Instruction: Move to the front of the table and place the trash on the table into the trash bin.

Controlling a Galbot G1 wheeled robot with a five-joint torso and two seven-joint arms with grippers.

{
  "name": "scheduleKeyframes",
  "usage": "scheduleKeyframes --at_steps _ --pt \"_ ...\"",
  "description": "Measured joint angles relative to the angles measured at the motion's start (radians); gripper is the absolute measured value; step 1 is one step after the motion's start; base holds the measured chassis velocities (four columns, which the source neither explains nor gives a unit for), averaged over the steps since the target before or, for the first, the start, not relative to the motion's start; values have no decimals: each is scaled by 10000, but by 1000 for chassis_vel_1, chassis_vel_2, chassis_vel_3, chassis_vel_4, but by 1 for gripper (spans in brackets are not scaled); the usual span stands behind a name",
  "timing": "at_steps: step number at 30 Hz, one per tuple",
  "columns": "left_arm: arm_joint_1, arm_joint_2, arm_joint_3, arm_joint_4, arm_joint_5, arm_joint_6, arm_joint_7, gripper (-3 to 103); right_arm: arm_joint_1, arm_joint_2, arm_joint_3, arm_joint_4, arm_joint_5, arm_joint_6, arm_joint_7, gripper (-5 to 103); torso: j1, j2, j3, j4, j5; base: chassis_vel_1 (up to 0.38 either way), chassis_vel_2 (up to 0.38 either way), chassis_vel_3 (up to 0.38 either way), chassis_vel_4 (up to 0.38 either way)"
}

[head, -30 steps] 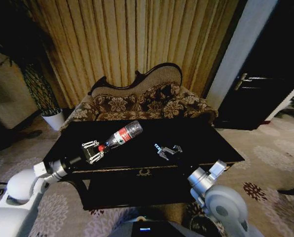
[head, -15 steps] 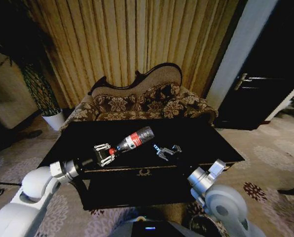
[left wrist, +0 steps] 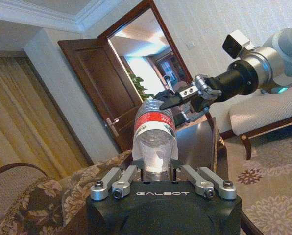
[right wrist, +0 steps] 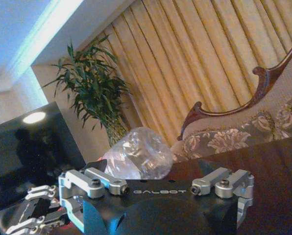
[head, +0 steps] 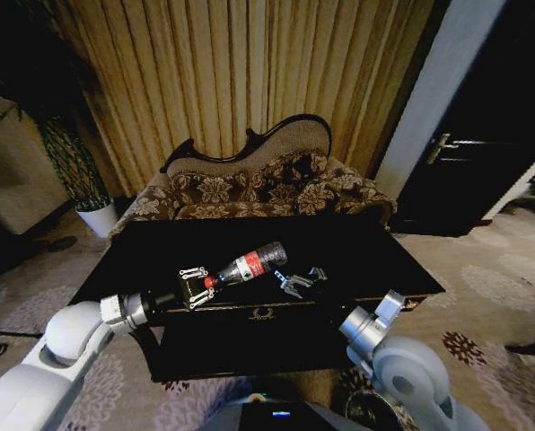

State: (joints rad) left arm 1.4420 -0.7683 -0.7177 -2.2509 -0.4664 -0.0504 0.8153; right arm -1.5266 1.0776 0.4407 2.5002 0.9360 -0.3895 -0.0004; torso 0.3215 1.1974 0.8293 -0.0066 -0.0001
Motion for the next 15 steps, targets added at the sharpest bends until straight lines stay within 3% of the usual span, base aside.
scheduleKeyframes --at_steps 15 --pt "215 573 -146 -535 -137 109 -242 26 108 -215 -73 0 -34 -34 -12 100 0 0 0 1 0 0 0 0 0"
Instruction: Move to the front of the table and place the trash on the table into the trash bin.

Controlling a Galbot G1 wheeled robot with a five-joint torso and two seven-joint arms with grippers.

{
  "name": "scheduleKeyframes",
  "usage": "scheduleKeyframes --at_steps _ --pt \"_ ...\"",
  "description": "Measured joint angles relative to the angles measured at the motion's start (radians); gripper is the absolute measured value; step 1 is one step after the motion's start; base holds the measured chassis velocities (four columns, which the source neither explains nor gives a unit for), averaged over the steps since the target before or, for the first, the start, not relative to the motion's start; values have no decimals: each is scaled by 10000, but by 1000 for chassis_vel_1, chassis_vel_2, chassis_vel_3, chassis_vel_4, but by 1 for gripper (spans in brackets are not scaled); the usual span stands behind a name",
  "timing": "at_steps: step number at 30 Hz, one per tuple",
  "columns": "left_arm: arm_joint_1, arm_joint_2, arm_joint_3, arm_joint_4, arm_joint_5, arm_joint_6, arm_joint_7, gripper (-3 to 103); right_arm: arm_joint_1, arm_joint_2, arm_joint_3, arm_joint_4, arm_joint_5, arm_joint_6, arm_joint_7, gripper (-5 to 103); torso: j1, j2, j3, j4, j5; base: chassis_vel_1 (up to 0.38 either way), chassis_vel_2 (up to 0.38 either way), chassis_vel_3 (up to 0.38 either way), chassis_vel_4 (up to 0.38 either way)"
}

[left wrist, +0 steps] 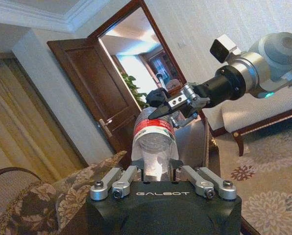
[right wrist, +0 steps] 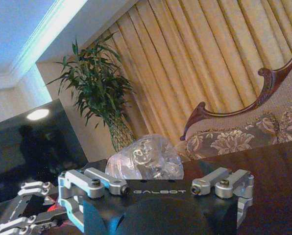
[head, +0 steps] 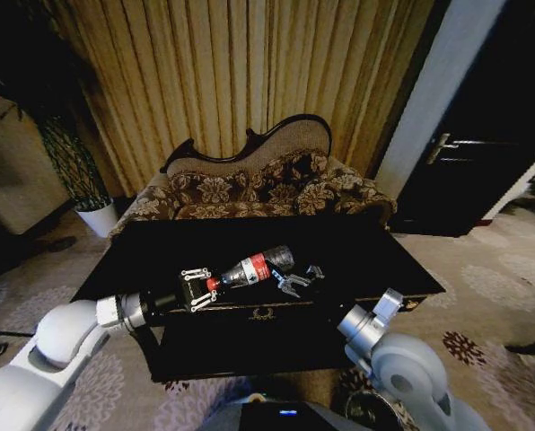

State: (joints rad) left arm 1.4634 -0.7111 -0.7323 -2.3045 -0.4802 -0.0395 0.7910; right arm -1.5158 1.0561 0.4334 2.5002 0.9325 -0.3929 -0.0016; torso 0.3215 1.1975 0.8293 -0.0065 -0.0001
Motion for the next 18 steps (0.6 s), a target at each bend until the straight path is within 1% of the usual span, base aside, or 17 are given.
scheduleKeyframes --at_steps 4,8,9,12,14,15,18 --pt "-2 98 -58 -12 3 -7 -22 26 11 -9 -7 -1 11 2 0 100 0 0 0 0 1 0 0 0 0" --pt "21 38 -105 213 328 -316 -8 26 15 -41 68 -13 105 -4 13 100 0 0 0 0 0 0 0 0 0" --pt "21 38 -105 213 328 -316 -8 26 15 -41 68 -13 105 -4 13 100 0 0 0 0 0 0 0 0 0" --pt "16 -90 -96 308 557 -430 -11 26 32 -37 84 -14 145 -4 15 100 0 0 0 -1 1 0 0 0 0" --pt "-21 -348 -3 447 917 -573 -178 26 72 2 62 -14 287 -5 17 100 0 0 0 1 0 0 0 0 0" --pt "-21 -348 -3 447 917 -573 -178 26 72 2 62 -14 287 -5 17 100 0 0 0 1 0 0 0 0 0" --pt "-96 -496 63 536 1200 -912 -303 26 88 24 61 -14 495 -4 17 100 0 0 0 0 0 0 0 0 0"
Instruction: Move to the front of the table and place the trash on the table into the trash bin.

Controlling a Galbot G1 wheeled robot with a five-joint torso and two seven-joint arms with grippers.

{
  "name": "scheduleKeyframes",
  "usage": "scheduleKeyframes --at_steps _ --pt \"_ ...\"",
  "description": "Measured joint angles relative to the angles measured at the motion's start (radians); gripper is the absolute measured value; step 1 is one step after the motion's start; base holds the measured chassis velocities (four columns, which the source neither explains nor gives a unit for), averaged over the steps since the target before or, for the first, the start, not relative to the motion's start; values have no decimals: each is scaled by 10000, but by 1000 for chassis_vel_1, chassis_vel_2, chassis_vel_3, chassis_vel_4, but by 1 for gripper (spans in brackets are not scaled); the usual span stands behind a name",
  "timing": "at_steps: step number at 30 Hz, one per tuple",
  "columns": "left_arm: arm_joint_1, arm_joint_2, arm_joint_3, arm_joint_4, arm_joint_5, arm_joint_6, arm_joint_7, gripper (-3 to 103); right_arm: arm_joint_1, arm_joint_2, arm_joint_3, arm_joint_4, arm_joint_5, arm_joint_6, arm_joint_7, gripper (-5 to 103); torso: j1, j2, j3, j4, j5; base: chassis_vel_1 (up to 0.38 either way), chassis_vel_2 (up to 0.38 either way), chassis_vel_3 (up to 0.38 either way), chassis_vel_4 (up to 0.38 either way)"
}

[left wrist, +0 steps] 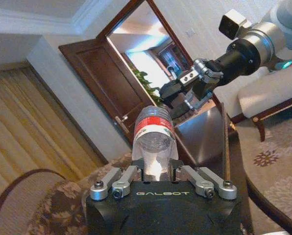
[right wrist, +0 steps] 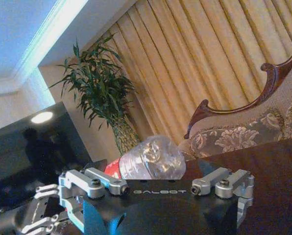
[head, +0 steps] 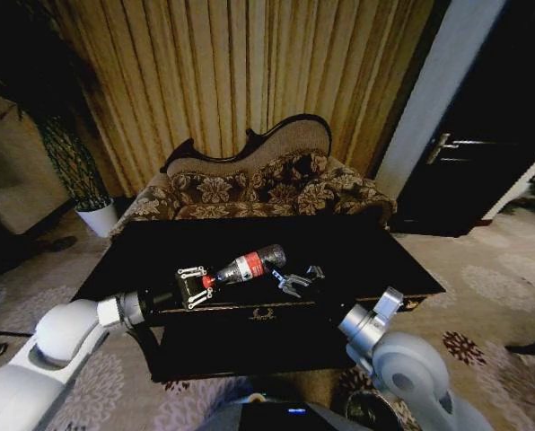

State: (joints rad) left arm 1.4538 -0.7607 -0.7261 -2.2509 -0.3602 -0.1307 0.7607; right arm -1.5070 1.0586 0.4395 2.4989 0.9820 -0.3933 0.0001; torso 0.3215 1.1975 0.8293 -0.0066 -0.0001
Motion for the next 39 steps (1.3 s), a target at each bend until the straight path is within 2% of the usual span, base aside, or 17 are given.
scheduleKeyframes --at_steps 10,13,14,16,17,18,22,25,26,28,29,30,32,33,36,39 --pt "-133 -8 -68 -102 -355 -201 -215 26 244 -9 17 1 242 -13 0 100 0 0 0 0 0 0 0 0 0" --pt "-111 -50 -232 -144 350 -598 -511 26 271 17 18 4 247 -18 0 100 0 0 0 1 0 0 0 0 0" --pt "-111 -50 -232 -144 350 -598 -511 26 271 17 18 4 247 -18 0 100 0 0 0 1 0 0 0 0 0" --pt "-134 -121 -300 -179 1238 -887 -982 26 296 50 20 6 242 -18 0 100 0 1 0 0 1 0 0 0 0" --pt "-134 -121 -300 -179 1238 -887 -982 26 296 50 20 6 242 -18 0 100 0 1 0 0 1 0 0 0 0" --pt "-134 -158 -301 -207 1550 -972 -1232 26 307 67 20 6 238 -18 0 100 0 0 0 1 0 0 0 0 0" --pt "-97 -174 -296 -269 1570 -998 -1381 26 307 109 16 7 229 -19 0 100 0 0 0 1 1 0 0 0 0" --pt "-78 -171 -174 -244 817 -789 -1394 26 307 138 15 10 190 -22 0 100 0 0 0 0 1 0 0 0 0" --pt "-78 -171 -174 -244 817 -789 -1394 26 307 138 15 10 190 -22 0 100 0 0 0 0 1 0 0 0 0" --pt "-18 -229 82 -268 -465 -385 -1460 26 299 149 18 11 168 -23 -1 100 0 0 0 1 1 0 0 0 0" --pt "-18 -229 82 -268 -465 -385 -1460 26 299 149 18 11 168 -23 -1 100 0 0 0 1 1 0 0 0 0" --pt "-12 -275 212 -271 -992 -253 -1451 26 294 153 19 11 151 -24 -1 100 0 0 0 1 0 0 0 0 0" --pt "-75 -418 483 -192 -2083 -15 -1082 26 261 157 21 11 70 -26 -1 100 0 0 0 0 1 0 0 0 0" --pt "-75 -418 483 -192 -2083 -15 -1082 26 261 157 21 11 70 -26 -1 100 0 0 0 0 1 0 0 0 0" --pt "-98 -560 686 -61 -2928 205 -577 26 195 158 39 12 12 -27 0 100 0 0 0 0 0 0 0 0 0" --pt "-126 -645 829 45 -3311 311 -387 26 159 153 68 12 -1 -27 -1 100 0 0 0 0 1 0 0 0 0"
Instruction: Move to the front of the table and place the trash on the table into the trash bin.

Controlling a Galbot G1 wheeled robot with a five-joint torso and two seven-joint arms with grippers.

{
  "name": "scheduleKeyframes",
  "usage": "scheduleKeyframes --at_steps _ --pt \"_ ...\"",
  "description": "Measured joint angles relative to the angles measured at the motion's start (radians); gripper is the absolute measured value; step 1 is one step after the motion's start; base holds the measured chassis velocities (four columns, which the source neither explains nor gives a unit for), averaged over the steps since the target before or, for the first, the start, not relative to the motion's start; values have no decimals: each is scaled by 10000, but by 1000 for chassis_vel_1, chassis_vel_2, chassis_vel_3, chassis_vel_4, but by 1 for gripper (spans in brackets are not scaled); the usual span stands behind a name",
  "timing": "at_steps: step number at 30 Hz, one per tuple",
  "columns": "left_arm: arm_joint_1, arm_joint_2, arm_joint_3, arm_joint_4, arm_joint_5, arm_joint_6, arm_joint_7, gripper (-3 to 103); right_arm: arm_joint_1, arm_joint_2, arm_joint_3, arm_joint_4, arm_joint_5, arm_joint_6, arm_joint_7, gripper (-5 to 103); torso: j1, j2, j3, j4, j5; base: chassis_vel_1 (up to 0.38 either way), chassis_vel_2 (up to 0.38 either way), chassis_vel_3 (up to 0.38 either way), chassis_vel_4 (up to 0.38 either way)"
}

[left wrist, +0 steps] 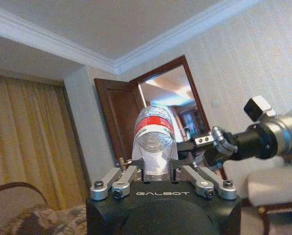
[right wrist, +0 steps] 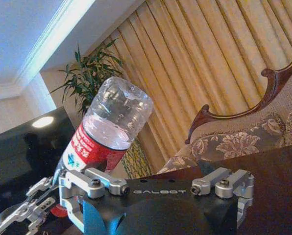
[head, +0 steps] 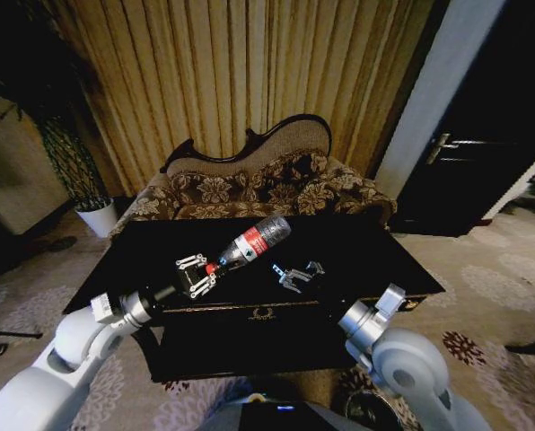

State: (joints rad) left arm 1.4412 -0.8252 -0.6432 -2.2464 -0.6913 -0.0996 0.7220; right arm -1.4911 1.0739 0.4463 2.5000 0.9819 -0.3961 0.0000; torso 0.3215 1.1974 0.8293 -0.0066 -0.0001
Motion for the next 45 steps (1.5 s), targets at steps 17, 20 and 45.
scheduleKeyframes --at_steps 17,20,45 --pt "36 -377 -348 198 -16 -176 928 24 136 19 373 0 963 -121 2 100 0 0 0 1 0 0 0 0 0" --pt "66 -348 -496 172 -20 -181 977 24 96 11 371 0 1101 -147 1 100 0 0 0 -1 -1 0 0 0 0" --pt "410 -471 -1996 444 -186 -461 1323 24 176 188 576 -998 85 416 -3 100 0 0 0 0 0 0 0 0 0"
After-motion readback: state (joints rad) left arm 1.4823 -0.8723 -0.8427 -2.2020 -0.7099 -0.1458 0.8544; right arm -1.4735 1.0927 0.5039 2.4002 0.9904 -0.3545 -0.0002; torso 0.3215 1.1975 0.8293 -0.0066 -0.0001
